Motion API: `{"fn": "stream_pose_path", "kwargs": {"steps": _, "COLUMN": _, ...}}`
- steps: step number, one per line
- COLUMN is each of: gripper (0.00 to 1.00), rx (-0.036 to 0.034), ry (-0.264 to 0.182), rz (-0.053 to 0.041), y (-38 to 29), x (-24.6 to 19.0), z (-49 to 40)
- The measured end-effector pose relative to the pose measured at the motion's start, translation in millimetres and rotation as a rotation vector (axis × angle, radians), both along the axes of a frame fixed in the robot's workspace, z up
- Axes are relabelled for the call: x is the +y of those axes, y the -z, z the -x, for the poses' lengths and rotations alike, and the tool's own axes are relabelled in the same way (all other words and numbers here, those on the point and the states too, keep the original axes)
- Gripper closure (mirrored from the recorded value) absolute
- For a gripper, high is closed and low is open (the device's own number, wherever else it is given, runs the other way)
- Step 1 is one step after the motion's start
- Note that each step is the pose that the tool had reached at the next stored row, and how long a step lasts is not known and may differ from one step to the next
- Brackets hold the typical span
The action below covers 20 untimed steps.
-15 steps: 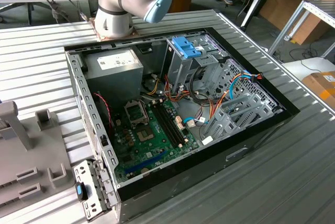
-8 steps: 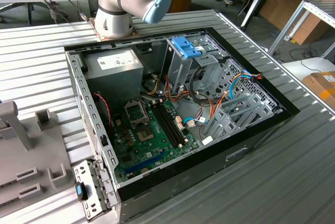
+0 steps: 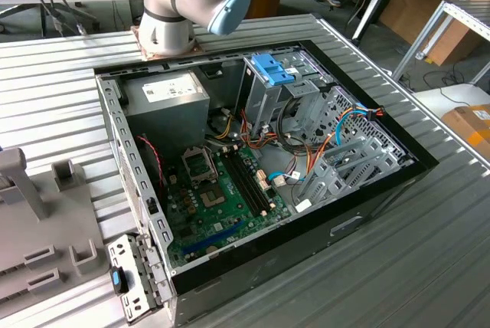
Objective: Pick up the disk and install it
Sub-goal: 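Reach for the disk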
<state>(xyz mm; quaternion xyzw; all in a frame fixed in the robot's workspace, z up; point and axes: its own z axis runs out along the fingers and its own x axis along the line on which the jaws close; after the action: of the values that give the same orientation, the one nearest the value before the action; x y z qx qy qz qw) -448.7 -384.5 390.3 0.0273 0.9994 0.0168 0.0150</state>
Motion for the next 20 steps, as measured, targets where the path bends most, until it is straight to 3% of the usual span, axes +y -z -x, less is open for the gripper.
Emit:
{"fn": "stream_pose_path", "kwargs": {"steps": 3, "gripper": 0.89, "rx": -0.0001, "ry": 0.0, "rz": 0.0004, "y": 0.0, "x": 0.0, "z": 0.0}}
{"fn": "stream_pose_path", "kwargs": {"steps": 4, "gripper": 0.89, "rx": 0.004, "ry": 0.0, "rz": 0.0005, "y": 0.2, "x": 0.0, "z": 0.0}}
{"fn": "stream_pose_path", "kwargs": {"steps": 5, "gripper": 0.89, "rx": 0.0146, "ry": 0.0, "rz": 0.0004, "y": 0.6, "x": 0.0, "z": 0.1}}
{"fn": "stream_pose_path", "kwargs": {"steps": 6, "gripper": 0.89, "rx": 0.0344, "ry": 0.0, "rz": 0.0004, "y": 0.8, "x": 0.0, "z": 0.1}}
{"fn": "stream_pose_path", "kwargs": {"steps": 7, "gripper": 0.89, "rx": 0.0439, "ry": 0.0, "rz": 0.0003, "y": 1.0, "x": 0.0, "z": 0.1}}
{"fn": "stream_pose_path", "kwargs": {"steps": 9, "gripper": 0.89, "rx": 0.0461, "ry": 0.0, "rz": 0.0004, "y": 0.9, "x": 0.0, "z": 0.0}}
{"fn": "stream_pose_path", "kwargs": {"steps": 10, "gripper": 0.89, "rx": 0.0462, "ry": -0.008, "rz": 0.0006, "y": 1.3, "x": 7.9, "z": 0.3}}
{"fn": "stream_pose_path", "kwargs": {"steps": 12, "gripper": 0.89, "rx": 0.0461, "ry": -0.032, "rz": 0.0111, "y": 8.4, "x": 8.0, "z": 18.4}}
{"fn": "stream_pose_path", "kwargs": {"steps": 20, "gripper": 0.89, "rx": 0.0462, "ry": -0.04, "rz": 0.0154, "y": 10.6, "x": 8.0, "z": 25.3}}
